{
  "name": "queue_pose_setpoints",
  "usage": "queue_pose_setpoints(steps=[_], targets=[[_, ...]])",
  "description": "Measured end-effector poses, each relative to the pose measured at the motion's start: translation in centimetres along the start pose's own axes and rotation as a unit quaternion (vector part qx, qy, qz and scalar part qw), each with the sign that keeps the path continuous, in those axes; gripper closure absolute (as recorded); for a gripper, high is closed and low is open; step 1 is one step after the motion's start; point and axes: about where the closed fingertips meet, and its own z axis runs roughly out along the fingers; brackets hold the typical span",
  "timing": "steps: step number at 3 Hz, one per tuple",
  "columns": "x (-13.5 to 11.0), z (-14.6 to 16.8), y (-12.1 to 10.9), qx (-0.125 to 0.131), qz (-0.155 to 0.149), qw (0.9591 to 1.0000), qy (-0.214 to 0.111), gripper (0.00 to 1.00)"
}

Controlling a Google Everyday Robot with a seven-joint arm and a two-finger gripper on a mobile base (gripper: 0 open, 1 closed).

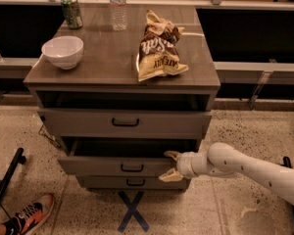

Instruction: Open middle drawer

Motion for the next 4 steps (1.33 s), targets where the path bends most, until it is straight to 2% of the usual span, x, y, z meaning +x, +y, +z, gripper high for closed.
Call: queue_pose_setpoints(steps=[2,3,4], targets=[[-0.6,-0.6,-0.1,0.000,0.000,1.0000,0.000,0.40],[1.5,-2.1,2.5,-0.014,0.011,0.9998,0.009,0.40],[1.3,-2.5,2.7,-0.015,0.012,0.9998,0.010,0.36]])
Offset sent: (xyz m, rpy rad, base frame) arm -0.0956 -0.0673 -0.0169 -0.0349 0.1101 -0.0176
